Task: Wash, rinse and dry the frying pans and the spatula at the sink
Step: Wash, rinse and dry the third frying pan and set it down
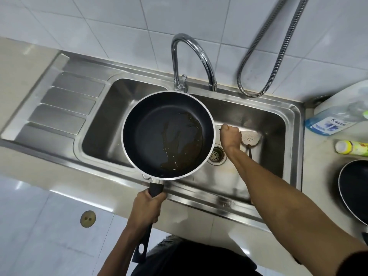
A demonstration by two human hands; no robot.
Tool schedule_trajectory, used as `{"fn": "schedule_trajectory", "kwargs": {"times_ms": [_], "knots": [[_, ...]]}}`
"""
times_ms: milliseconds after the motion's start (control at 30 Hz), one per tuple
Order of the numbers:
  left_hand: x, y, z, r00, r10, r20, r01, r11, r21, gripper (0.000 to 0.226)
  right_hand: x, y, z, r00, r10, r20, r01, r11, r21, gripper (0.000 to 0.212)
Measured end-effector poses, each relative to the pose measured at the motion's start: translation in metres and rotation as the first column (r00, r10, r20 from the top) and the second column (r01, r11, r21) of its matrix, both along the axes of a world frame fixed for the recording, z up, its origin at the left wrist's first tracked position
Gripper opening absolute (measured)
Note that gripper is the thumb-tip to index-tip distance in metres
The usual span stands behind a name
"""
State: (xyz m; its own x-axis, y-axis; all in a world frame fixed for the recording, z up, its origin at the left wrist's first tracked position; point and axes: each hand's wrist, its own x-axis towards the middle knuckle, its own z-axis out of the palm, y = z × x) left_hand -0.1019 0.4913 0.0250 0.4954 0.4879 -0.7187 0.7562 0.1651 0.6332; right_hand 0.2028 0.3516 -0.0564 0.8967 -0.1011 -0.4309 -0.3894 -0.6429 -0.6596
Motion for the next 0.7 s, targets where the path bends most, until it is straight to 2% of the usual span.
{"fn": "schedule_trajectory", "kwargs": {"times_ms": [67, 200, 267, 333, 400, 467, 600, 700], "knots": [[0.001, 0.000, 0.001, 1.000, -0.001, 0.001, 0.001, 1.000, 0.004, 0.030, 0.002, -0.003, -0.003, 1.000, -0.005, -0.008, 0.005, 0.998, 0.056, 0.053], [0.004, -0.002, 0.002, 1.000, -0.019, 0.012, 0.019, 0.999, 0.028, 0.034, -0.001, -0.015, -0.015, 0.981, 0.132, -0.140, -0.093, 0.962, 0.258, 0.063], [0.006, -0.004, 0.003, 0.999, -0.044, 0.018, 0.043, 0.998, 0.036, 0.035, -0.006, -0.021, -0.011, 0.975, 0.179, -0.134, -0.134, 0.946, 0.295, 0.051], [0.009, -0.007, 0.001, 0.998, -0.058, 0.016, 0.058, 0.998, 0.031, 0.037, -0.008, -0.029, -0.006, 0.965, 0.260, -0.040, -0.248, 0.950, 0.188, 0.040], [0.012, -0.010, -0.002, 0.996, -0.091, 0.020, 0.091, 0.996, 0.021, 0.039, -0.007, -0.042, 0.000, 0.955, 0.288, 0.070, -0.288, 0.958, -0.015, 0.041], [0.017, -0.016, -0.005, 0.989, -0.145, 0.022, 0.145, 0.989, 0.000, 0.036, -0.004, -0.065, 0.014, 0.946, 0.295, 0.134, -0.263, 0.942, -0.209, 0.044], [0.029, -0.030, -0.014, 0.976, -0.216, 0.014, 0.216, 0.976, -0.002, 0.027, 0.010, -0.122, 0.039, 0.939, 0.281, 0.200, -0.191, 0.906, -0.379, 0.054], [0.045, -0.050, -0.017, 0.970, -0.243, 0.019, 0.243, 0.970, -0.030, 0.037, 0.024, -0.183, 0.046, 0.954, 0.214, 0.210, -0.094, 0.879, -0.467, 0.056]]}}
